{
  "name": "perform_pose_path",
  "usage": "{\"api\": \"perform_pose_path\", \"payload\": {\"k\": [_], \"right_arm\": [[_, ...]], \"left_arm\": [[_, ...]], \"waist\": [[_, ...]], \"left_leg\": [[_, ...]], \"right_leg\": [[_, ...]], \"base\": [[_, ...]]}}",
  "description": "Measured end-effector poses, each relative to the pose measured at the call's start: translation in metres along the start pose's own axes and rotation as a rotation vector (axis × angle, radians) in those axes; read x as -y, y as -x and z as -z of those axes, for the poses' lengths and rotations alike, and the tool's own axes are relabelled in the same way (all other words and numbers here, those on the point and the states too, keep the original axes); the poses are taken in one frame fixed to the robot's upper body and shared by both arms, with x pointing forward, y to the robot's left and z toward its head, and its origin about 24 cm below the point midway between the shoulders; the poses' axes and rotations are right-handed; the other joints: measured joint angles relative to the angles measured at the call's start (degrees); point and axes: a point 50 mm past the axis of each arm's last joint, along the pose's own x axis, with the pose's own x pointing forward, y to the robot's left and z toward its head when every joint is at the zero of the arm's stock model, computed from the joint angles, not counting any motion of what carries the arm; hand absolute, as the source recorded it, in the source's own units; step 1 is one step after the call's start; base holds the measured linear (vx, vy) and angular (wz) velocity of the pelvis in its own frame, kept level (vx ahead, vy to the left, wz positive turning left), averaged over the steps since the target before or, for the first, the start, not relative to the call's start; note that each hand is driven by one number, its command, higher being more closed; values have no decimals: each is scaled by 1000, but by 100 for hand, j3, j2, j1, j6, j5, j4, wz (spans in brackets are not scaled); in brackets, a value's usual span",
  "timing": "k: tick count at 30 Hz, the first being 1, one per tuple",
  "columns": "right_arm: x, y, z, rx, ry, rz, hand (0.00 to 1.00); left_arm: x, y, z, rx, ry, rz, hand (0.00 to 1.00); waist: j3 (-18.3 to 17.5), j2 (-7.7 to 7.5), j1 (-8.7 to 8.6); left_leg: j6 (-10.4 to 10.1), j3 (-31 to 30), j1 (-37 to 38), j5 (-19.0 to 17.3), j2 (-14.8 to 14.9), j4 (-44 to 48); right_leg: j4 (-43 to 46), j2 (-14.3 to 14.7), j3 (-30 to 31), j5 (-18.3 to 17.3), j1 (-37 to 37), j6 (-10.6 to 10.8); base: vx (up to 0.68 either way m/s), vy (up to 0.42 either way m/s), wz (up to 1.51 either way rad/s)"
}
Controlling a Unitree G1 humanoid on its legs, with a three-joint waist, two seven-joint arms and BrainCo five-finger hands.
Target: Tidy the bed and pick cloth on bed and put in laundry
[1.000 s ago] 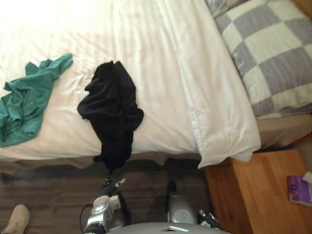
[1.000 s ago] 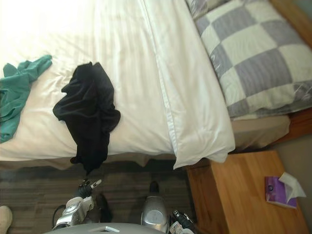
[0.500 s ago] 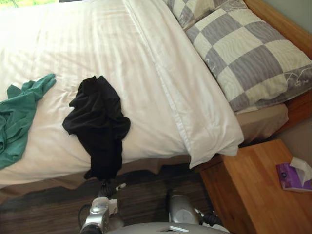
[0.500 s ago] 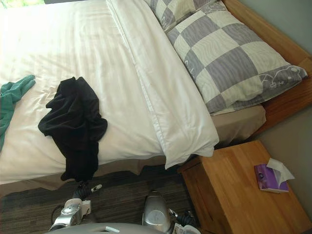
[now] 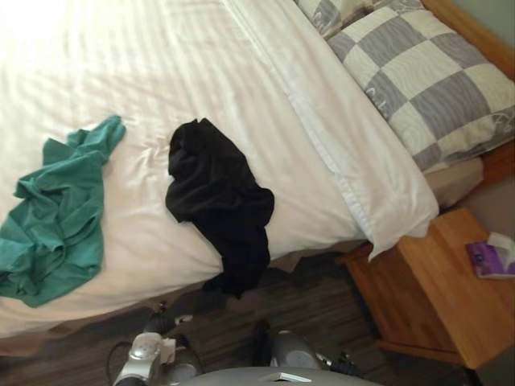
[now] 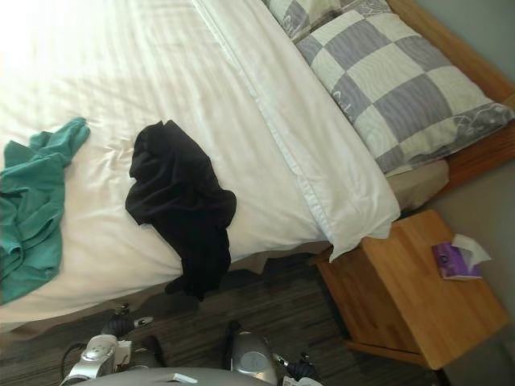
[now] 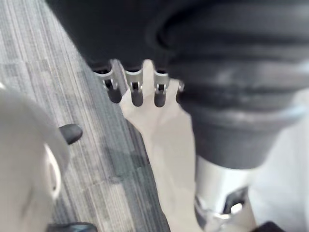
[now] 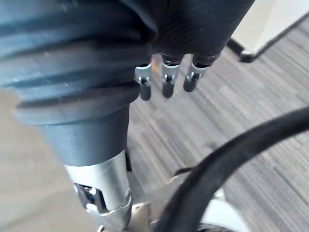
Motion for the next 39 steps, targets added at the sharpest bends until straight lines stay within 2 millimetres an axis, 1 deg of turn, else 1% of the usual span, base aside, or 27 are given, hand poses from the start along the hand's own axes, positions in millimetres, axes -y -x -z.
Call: {"api": "perform_pose_path", "payload": {"k": [3,5,7,8,9,11,12,14,15,16,17,18,19,20,21,22,23,24,25,26,27,28,29,30,34,36,39], "right_arm": [[12,-6,-20,60,134,13,0],[8,-10,-41,116,197,-8,0],[7,-13,-63,183,236,-11,0],[9,-13,-65,188,241,-9,0],[10,-13,-65,192,248,-8,0],[10,-13,-64,189,248,-14,0],[10,-13,-62,184,247,-14,0],[12,-11,-50,156,244,-11,0],[14,-10,-45,140,246,-7,0],[17,-10,-39,118,252,3,0],[22,-9,-34,104,253,15,0],[16,-9,-29,78,230,8,0],[12,-9,-25,66,224,-1,0],[6,-5,-7,7,208,-17,0],[4,-5,-6,-5,213,-15,0],[4,-5,-7,-7,233,-13,0],[3,-5,-7,-7,286,-23,0],[0,-5,-8,3,326,-40,0],[-3,-6,-13,27,388,-58,0],[-5,-6,-15,38,404,-66,0],[-7,-6,-17,51,439,-76,0],[-6,-7,-21,66,457,-77,0],[-5,-7,-22,70,459,-76,0],[0,-8,-22,63,465,-66,0],[5,-8,-18,42,403,-39,0],[13,-7,-8,-7,267,3,0],[28,2,26,-134,-75,107,0]], "left_arm": [[23,1,-3,12,18,45,0],[27,1,-10,37,9,47,0],[26,-1,-24,90,12,41,0],[25,-1,-24,92,12,40,0],[23,-1,-22,86,11,32,0],[21,0,-17,72,7,27,0],[21,0,-17,70,7,27,0],[21,0,-16,68,8,27,0],[21,0,-16,68,12,27,0],[22,0,-12,51,26,28,0],[25,1,-6,28,33,29,0],[19,0,-7,26,31,13,0],[15,0,-7,26,28,3,0],[3,0,0,3,13,-28,0],[-7,0,8,-31,15,-56,0],[-11,1,12,-47,30,-72,0],[-20,4,20,-69,70,-115,0],[-26,7,26,-89,96,-138,0],[-29,8,32,-110,130,-151,0],[-30,9,33,-115,140,-153,0],[-28,9,35,-122,163,-152,0],[-24,9,36,-133,200,-147,0],[-21,10,37,-139,222,-146,0],[-17,11,40,-150,265,-148,0],[-20,18,57,-206,338,-188,0],[-22,21,64,-232,430,-223,0],[-44,30,83,-282,702,-378,0]], "waist": [[-4,350,40],[201,339,71],[494,386,69],[523,369,68],[509,389,74],[486,406,-11],[484,403,-21],[472,364,-92],[449,376,-93],[377,463,-91],[283,599,-83],[225,452,-72],[199,376,-76],[2,284,-52],[-37,272,52],[-44,270,104],[-48,287,162],[-75,239,138],[-86,224,113],[-88,222,104],[-93,210,97],[-90,231,22],[-91,271,17],[-120,343,110],[-305,334,127],[-373,365,136],[-415,279,156]], "left_leg": [[19,-58,33,208,-123,-215],[-30,-121,-444,160,-109,626],[-114,-197,-953,104,78,1818],[-93,-197,-1035,-6,144,2013],[25,-207,-1053,-308,324,2281],[45,-414,-1024,-646,715,2375],[82,-509,-1017,-668,822,2327],[79,-1058,-1009,-647,1061,1926],[72,-1158,-1008,-622,1086,1798],[74,-1308,-995,-462,1105,1407],[-27,-1331,-942,-222,1125,1085],[-825,-1257,-926,-152,807,1098],[-806,-1249,-928,-144,704,1075],[-718,-1306,-1070,-229,468,1111],[-604,-1187,-1047,-279,445,1083],[-558,-1100,-963,-258,442,985],[-383,-963,-760,-125,385,675],[-319,-913,-585,8,349,403],[-271,-939,-398,210,307,11],[-231,-995,-354,296,269,-138],[-155,-1088,-278,471,124,-408],[-89,-1299,-254,603,-44,-572],[-51,-1352,-198,671,-124,-684],[-34,-1391,18,805,-200,-955],[-34,-1492,312,1002,-279,-1374],[-15,-1484,347,1043,-294,-1476],[-10,-1463,371,1028,-305,-1492]], "right_leg": [[-310,-50,-14,79,68,-43],[90,-253,161,-147,-253,-15],[618,-432,353,-277,-502,-64],[685,-443,393,-283,-536,-73],[869,-442,469,-285,-649,-16],[1185,-475,650,-370,-837,125],[1268,-510,698,-398,-891,182],[1593,-922,735,-504,-1036,492],[1637,-1043,735,-506,-1067,595],[1638,-1258,728,-460,-1090,819],[1557,-1372,729,-398,-1077,993],[1219,-1658,852,-185,-933,1207],[1010,-1719,866,-62,-853,1210],[95,-1814,814,774,-434,1168],[-252,-1798,718,1512,-376,783],[-321,-1780,571,1826,-412,414],[-253,-1751,128,1960,-492,-77],[-117,-1573,-57,1601,-466,126],[9,-1069,0,1106,-383,408],[51,-802,106,881,-332,440],[21,-345,306,266,-239,414],[-50,-136,738,-85,-122,407],[-64,-116,834,-124,-56,375],[-17,-163,801,-168,55,348],[5,-257,599,-257,218,420],[-70,-258,596,-247,250,465],[-305,-253,572,-108,421,463]], "base": [[-95,17,12],[-183,-2,-9],[-196,33,-20],[-150,114,-46],[-94,143,-51],[-62,184,-45],[-17,237,-7],[16,345,36],[45,460,55],[81,563,46],[118,712,54],[115,621,35],[134,563,44],[119,530,18],[106,501,2],[69,462,-40],[78,373,-34],[87,361,-11],[66,224,20],[29,146,48],[2,97,83],[-11,90,94],[-20,74,84],[-26,34,50],[-20,-12,23],[0,0,2],[33,9,1]]}}
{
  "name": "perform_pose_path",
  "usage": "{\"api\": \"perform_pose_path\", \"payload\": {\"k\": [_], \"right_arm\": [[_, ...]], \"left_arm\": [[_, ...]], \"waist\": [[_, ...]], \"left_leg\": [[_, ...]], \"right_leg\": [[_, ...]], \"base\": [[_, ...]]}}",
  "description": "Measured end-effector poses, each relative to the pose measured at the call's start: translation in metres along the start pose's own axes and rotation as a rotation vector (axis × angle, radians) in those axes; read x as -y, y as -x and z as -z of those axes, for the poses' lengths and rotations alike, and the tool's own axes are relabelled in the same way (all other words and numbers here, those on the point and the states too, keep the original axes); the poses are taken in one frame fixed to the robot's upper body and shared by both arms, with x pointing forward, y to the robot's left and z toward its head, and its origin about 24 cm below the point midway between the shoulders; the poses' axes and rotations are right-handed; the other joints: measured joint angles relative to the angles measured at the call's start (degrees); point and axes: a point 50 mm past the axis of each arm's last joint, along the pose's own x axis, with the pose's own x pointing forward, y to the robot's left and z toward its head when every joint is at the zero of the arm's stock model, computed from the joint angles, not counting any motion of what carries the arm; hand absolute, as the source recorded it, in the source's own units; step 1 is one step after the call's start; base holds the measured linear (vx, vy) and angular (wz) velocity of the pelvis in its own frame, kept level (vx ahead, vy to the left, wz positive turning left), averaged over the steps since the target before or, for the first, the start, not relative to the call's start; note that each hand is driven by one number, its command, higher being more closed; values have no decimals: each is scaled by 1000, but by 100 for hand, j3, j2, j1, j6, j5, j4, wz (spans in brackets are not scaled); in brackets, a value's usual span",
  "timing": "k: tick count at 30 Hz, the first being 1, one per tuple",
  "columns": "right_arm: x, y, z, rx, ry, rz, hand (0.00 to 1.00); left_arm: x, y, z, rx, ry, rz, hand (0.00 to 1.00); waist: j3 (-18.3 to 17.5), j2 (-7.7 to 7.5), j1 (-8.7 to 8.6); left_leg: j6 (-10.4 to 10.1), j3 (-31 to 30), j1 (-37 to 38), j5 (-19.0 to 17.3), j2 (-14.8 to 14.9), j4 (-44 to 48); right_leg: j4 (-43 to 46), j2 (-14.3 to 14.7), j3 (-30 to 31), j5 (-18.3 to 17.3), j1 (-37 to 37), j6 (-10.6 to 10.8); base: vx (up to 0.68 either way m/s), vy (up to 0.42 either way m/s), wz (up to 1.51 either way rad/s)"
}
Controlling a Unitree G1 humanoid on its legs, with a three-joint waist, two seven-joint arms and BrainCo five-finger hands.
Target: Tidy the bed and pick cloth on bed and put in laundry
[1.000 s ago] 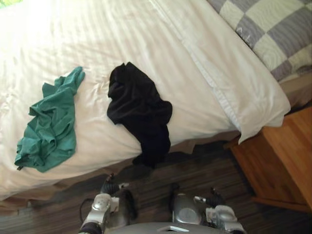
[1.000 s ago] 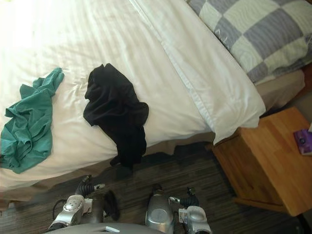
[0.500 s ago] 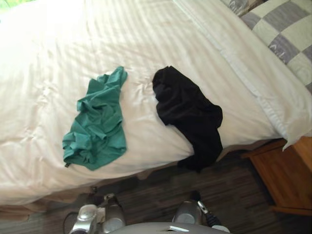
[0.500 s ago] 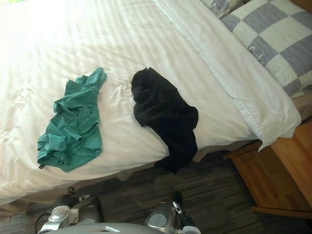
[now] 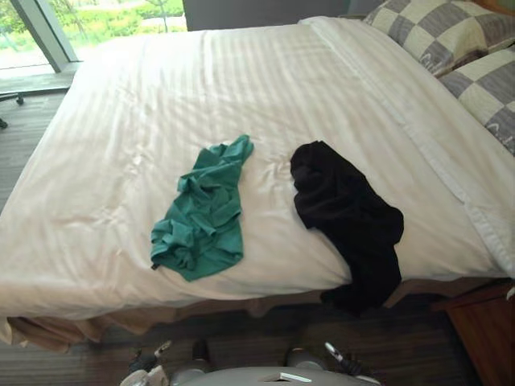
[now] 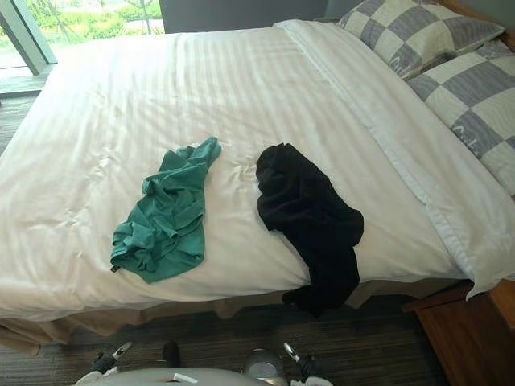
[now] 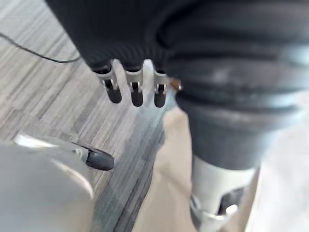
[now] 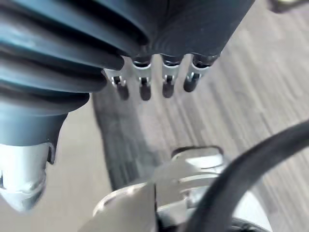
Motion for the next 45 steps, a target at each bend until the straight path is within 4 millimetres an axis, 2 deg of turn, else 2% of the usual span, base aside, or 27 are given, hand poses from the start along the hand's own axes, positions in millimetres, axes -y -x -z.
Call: {"api": "perform_pose_path", "payload": {"k": [1,3,5,6,7,8,9,10,11,12,13,15,16,17,19,20,22,23,25,27,29,31,33,34,40,45], "right_arm": [[9,2,14,-45,-128,45,0],[23,6,29,-91,-282,115,0],[51,11,47,-128,-517,245,0],[58,13,50,-131,-569,276,0],[69,15,54,-129,-658,327,0],[78,17,55,-123,-712,367,0],[88,18,49,-78,-770,410,0],[92,19,42,-42,-793,423,0],[107,22,24,58,-816,460,0],[120,26,-2,191,-813,488,0],[127,31,-19,270,-813,499,0],[153,53,-80,564,-771,543,0],[158,59,-96,631,-750,557,0],[164,69,-119,729,-740,565,0],[169,94,-171,943,-655,576,0],[168,100,-182,985,-636,572,0],[164,115,-216,1104,-542,562,0],[162,118,-223,1125,-519,555,0],[146,128,-250,1205,-395,513,0],[135,133,-263,1243,-303,485,0],[123,143,-277,1310,-207,440,0],[109,154,-286,1379,-80,397,0],[100,158,-290,1401,-4,369,0],[88,161,-291,1423,39,318,0],[71,162,-280,1430,179,253,0],[67,166,-276,1447,202,246,0]], "left_arm": [[-15,-2,-4,0,148,-64,0],[-38,-3,-11,17,339,-151,0],[-82,-1,-25,82,640,-302,0],[-94,1,-29,101,709,-340,0],[-114,4,-38,150,822,-398,0],[-126,7,-48,200,885,-426,0],[-139,12,-62,272,944,-451,0],[-144,14,-69,307,958,-459,0],[-153,21,-87,404,970,-462,0],[-157,29,-109,514,959,-454,0],[-157,35,-123,579,939,-441,0],[-156,66,-183,869,825,-367,0],[-154,76,-199,942,801,-348,0],[-150,91,-223,1051,768,-308,0],[-139,136,-271,1316,680,-229,0],[-134,145,-279,1367,658,-210,0],[-107,168,-302,1499,532,-138,0],[-99,170,-304,1513,503,-118,0],[-62,172,-308,1532,329,-45,0],[-38,171,-309,1532,214,7,0],[-12,166,-305,1519,34,47,0],[15,159,-297,1489,-187,88,0],[30,153,-290,1463,-304,119,0],[42,145,-282,1424,-411,146,0],[78,126,-271,1336,-662,178,0],[92,121,-268,1328,-805,139,0]], "waist": [[-18,-23,7],[-33,5,56],[-193,42,77],[-221,88,72],[-320,73,70],[-406,79,73],[-502,77,77],[-551,75,83],[-641,77,89],[-737,80,105],[-781,75,118],[-909,46,154],[-940,41,154],[-973,31,154],[-1014,-21,158],[-1018,-15,162],[-1022,15,177],[-1022,31,174],[-1002,85,160],[-994,97,134],[-897,145,32],[-838,209,-104],[-766,244,-165],[-680,270,-269],[-506,289,-537],[-357,350,-667]], "left_leg": [[0,25,6,-5,-6,-25],[15,138,2,-45,-11,-29],[27,209,8,-205,-23,-33],[14,231,8,-234,-25,-33],[13,291,20,-265,-25,-34],[14,304,12,-284,-28,-34],[2,303,8,-297,-34,-34],[-2,302,2,-295,-36,-34],[-17,301,-3,-310,-42,-34],[-13,290,-17,-315,-44,-35],[-11,279,-26,-316,-45,-34],[-16,212,-62,-312,-44,-33],[-17,188,-77,-311,-44,-32],[-19,156,-96,-309,-44,-31],[-21,151,-95,-308,-41,-28],[-21,150,-85,-308,-42,-27],[-36,150,-80,-296,-49,5],[-47,155,-75,-288,-51,6],[-48,298,20,-286,-25,6],[-48,391,55,-286,-10,6],[-49,511,126,-286,17,5],[-48,694,131,-285,22,5],[-45,825,177,-283,21,5],[-44,939,231,-284,21,4],[-4,1107,183,-248,19,-15],[19,1246,-47,-178,10,-28]], "right_leg": [[-127,1,-10,58,77,0],[-285,0,0,142,158,22],[-469,-12,-7,217,246,35],[-503,-15,-9,226,263,28],[-560,-22,-11,238,297,37],[-591,-25,-12,241,300,38],[-621,-28,-19,241,316,39],[-630,-28,-23,242,317,40],[-653,-29,-29,237,325,34],[-668,-25,-36,221,325,20],[-673,-22,-36,212,325,19],[-678,-7,-68,198,325,24],[-681,-3,-82,194,324,19],[-688,4,-93,189,326,10],[-707,17,-40,190,324,9],[-714,18,-19,190,322,9],[-719,20,86,199,306,-2],[-721,21,147,208,303,-13],[-723,58,354,235,305,-50],[-729,80,478,246,274,-40],[-743,115,632,308,253,-32],[-740,132,839,381,129,-4],[-755,144,992,449,82,18],[-782,152,1116,500,71,29],[-913,172,1315,692,-45,82],[-975,178,1466,844,-330,91]], "base": [[52,17,2],[31,38,-10],[53,44,-12],[84,27,-2],[88,16,-4],[114,7,-2],[98,-2,0],[104,-7,2],[101,-9,2],[82,-8,4],[99,-16,8],[103,-24,12],[87,-24,13],[79,-20,10],[72,-14,4],[70,-3,1],[70,6,2],[33,19,-4],[-9,19,-25],[-25,4,-32],[-61,10,-35],[-84,27,-48],[-78,34,-48],[-78,28,-34],[-74,6,-21],[-57,-2,-15]]}}
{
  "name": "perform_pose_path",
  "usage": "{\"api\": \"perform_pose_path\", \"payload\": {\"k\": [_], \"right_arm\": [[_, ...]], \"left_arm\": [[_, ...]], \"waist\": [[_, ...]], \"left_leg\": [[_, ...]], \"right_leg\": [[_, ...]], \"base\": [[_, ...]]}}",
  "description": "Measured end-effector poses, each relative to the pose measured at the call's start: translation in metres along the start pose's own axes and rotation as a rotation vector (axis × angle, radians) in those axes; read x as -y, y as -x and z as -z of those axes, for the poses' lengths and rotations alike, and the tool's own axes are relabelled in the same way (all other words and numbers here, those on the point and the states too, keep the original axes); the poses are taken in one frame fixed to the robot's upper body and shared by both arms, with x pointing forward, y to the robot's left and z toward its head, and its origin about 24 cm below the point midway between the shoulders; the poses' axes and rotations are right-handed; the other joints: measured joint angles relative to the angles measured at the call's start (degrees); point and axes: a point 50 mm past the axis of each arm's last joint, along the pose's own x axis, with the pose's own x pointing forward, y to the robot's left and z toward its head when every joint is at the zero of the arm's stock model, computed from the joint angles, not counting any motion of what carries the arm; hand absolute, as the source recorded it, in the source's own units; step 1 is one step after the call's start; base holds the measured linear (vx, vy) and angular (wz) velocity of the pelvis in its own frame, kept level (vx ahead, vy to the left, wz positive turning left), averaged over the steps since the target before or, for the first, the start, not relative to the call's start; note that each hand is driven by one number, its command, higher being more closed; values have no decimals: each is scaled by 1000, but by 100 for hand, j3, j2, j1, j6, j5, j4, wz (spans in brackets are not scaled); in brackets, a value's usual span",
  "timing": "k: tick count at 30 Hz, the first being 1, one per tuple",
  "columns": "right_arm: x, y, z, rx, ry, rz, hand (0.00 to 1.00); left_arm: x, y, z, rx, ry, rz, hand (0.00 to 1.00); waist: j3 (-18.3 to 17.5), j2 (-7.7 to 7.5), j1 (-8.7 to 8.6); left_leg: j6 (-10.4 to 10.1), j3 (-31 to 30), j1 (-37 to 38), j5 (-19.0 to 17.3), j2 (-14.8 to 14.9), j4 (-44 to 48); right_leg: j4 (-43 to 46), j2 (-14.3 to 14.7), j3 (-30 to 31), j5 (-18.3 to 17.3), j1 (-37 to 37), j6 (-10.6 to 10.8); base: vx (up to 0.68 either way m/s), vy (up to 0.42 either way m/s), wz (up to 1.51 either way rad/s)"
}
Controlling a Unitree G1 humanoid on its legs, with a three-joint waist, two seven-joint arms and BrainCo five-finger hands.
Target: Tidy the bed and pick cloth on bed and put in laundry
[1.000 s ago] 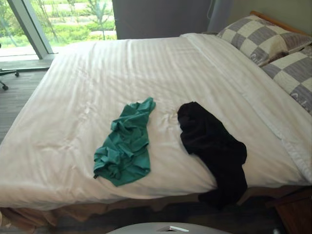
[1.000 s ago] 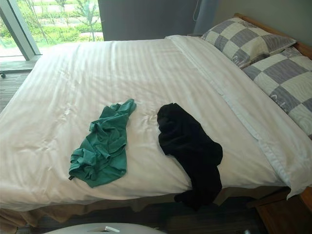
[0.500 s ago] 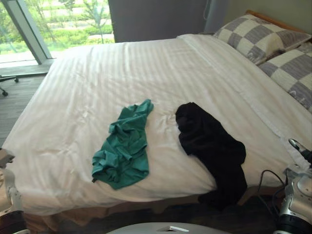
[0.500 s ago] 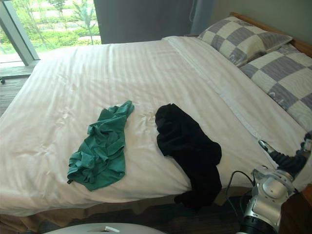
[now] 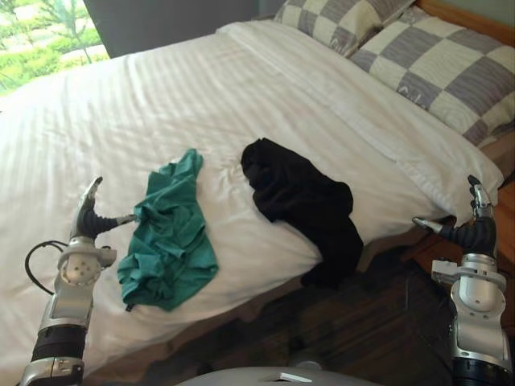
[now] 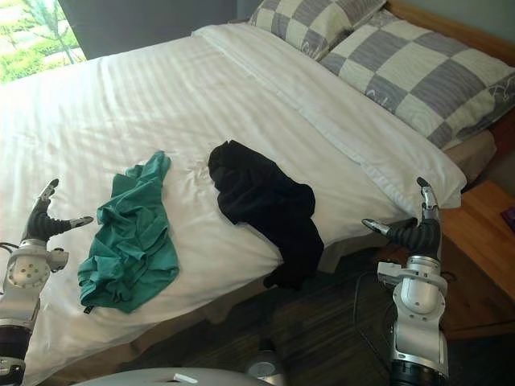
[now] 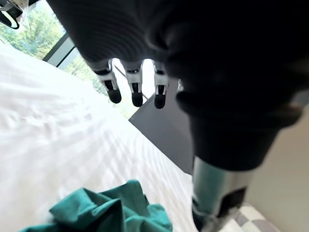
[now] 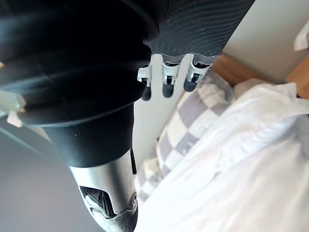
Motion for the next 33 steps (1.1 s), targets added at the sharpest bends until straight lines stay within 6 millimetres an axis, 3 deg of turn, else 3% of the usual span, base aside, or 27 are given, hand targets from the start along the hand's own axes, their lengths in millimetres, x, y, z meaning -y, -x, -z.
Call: {"api": "perform_pose_path", "payload": {"k": [7,13,17,21,22,25,29,33], "right_arm": [[-5,8,0,-7,-12,0,0],[-15,5,-28,123,-61,-17,0],[-20,6,-42,182,-79,-33,0],[-25,9,-70,310,-129,-37,0],[-26,10,-78,342,-148,-36,0],[-33,11,-92,399,-198,-56,0],[-39,9,-103,439,-268,-65,0],[-40,7,-109,464,-283,-64,0]], "left_arm": [[9,-14,0,-34,-92,32,0],[11,-27,-6,-48,-115,31,0],[12,-34,-16,-17,-129,26,0],[10,-41,-27,18,-166,-4,0],[11,-42,-31,30,-162,-16,100],[16,-43,-37,57,-150,-28,100],[24,-43,-51,131,-165,5,100],[38,-28,-63,245,-193,107,100]], "waist": [[330,29,-61],[884,36,-58],[1058,51,-48],[1325,61,-13],[1437,84,-5],[1497,154,59],[1504,169,233],[1503,168,310]], "left_leg": [[33,139,-368,114,-7,32],[83,352,-820,262,-31,33],[109,445,-1054,312,-40,33],[114,652,-1346,350,-22,33],[79,834,-1373,326,12,33],[134,1350,-1432,431,112,35],[146,1398,-1460,450,98,34],[136,1389,-1454,431,85,33]], "right_leg": [[48,13,136,143,-466,-3],[338,36,406,216,-1169,13],[459,24,451,238,-1495,40],[484,15,565,332,-1829,54],[478,8,569,342,-1852,59],[475,11,568,359,-2001,86],[465,-35,569,369,-2037,103],[393,-95,466,377,-1940,123]], "base": [[-46,-4,-8],[-66,-6,-13],[-23,-11,-9],[-2,5,-9],[0,23,-6],[55,-3,4],[86,8,-2],[85,11,11]]}}
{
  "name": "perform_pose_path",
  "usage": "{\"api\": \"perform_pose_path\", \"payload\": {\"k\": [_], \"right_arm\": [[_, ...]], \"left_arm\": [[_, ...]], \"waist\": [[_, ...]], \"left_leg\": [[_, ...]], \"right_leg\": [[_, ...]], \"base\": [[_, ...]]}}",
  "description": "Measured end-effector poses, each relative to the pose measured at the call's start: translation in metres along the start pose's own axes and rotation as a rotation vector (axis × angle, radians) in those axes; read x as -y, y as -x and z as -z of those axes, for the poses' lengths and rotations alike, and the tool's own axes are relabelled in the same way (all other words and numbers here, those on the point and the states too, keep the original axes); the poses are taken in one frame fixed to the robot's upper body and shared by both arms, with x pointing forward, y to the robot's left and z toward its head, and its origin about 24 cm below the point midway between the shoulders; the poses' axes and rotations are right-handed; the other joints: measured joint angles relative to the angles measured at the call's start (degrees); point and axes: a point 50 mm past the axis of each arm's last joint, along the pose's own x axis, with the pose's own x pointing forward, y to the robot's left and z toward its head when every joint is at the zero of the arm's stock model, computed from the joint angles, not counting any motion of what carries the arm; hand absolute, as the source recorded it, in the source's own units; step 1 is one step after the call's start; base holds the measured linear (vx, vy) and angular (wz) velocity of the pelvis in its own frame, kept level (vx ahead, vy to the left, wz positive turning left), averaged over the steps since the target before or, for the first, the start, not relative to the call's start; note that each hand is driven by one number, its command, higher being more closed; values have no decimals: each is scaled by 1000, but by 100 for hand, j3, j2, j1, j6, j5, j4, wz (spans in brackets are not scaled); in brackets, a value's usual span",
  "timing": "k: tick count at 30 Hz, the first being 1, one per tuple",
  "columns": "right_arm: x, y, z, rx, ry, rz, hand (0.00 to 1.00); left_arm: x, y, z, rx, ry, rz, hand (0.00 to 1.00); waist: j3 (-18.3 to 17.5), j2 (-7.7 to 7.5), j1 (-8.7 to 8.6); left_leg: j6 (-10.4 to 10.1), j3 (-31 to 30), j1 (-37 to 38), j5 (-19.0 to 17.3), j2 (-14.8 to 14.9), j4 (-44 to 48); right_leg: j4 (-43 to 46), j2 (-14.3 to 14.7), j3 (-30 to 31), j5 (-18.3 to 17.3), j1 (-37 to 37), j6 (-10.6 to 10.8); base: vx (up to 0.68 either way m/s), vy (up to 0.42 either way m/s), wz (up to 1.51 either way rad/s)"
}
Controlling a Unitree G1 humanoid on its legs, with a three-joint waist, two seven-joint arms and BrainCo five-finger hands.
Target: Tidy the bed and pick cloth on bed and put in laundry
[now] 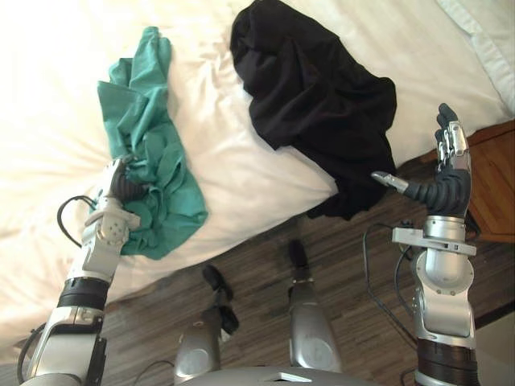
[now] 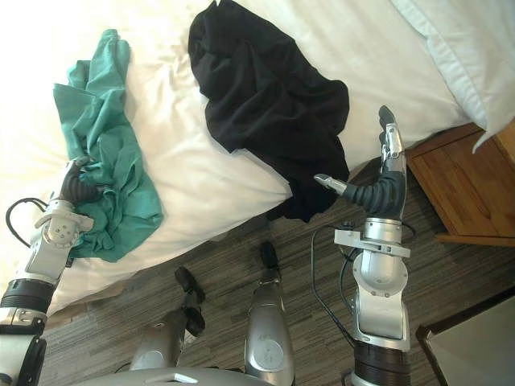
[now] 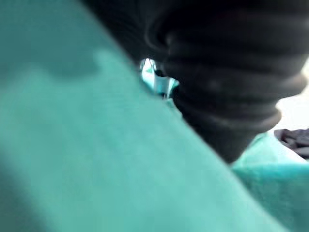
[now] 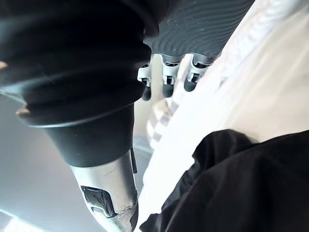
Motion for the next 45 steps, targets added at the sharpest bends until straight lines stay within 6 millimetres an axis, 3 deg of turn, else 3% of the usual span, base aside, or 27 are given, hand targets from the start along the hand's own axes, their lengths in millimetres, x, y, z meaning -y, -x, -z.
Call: {"api": "perform_pose_path", "payload": {"k": [4,7,10,16,23,30,35,36,40,45], "right_arm": [[1,-5,-9,50,15,-4,0],[3,-13,-12,87,101,-40,0],[10,-23,7,32,207,-79,0],[22,-35,40,-93,370,-128,0],[24,-49,61,-178,480,-198,0],[25,-80,70,-213,550,-259,0],[34,-105,61,-185,615,-254,0],[38,-109,59,-181,631,-248,100],[57,-129,45,-155,679,-227,100],[70,-130,40,-156,626,-186,100]], "left_arm": [[12,31,-5,88,120,147,100],[25,62,-3,89,313,269,100],[39,100,0,27,552,362,100],[60,149,13,-164,932,422,100],[62,160,20,-232,1043,392,100],[64,166,31,-292,1072,377,100],[61,166,35,-300,1086,356,100],[61,166,35,-298,1096,351,100],[52,162,37,-281,1110,314,100],[36,158,44,-270,1095,276,100]], "waist": [[-3,-1,-1],[-18,-13,-23],[-77,-45,-41],[-88,-51,13],[-110,-15,117],[-163,223,213],[-148,404,309],[-122,473,325],[-32,742,370],[-25,763,498]], "left_leg": [[11,-87,32,-4,-39,1],[14,-263,48,-2,-38,1],[27,-536,22,16,-36,0],[32,-939,-75,107,-44,-1],[73,-1070,-157,169,-61,-35],[116,-1231,-432,284,-81,-39],[154,-1274,-760,390,-101,-40],[159,-1301,-813,409,-114,-41],[170,-1394,-1125,470,-152,-41],[111,-1280,-1232,432,-158,-41]], "right_leg": [[-114,-70,-102,2,159,17],[-212,-77,-263,3,316,19],[-367,-76,-510,10,504,24],[-504,-87,-832,22,711,6],[-507,-91,-878,47,692,-15],[-530,-110,-1008,114,528,-29],[-532,-128,-1031,211,223,-33],[-521,-141,-1043,220,179,-25],[-505,-191,-1107,261,-87,-21],[-425,-233,-998,297,-293,28]], "base": [[110,15,15],[106,0,24],[83,-10,30],[45,1,29],[-1,7,7],[7,8,10],[-3,6,5],[-22,19,11],[-30,22,10],[-19,18,-7]]}}
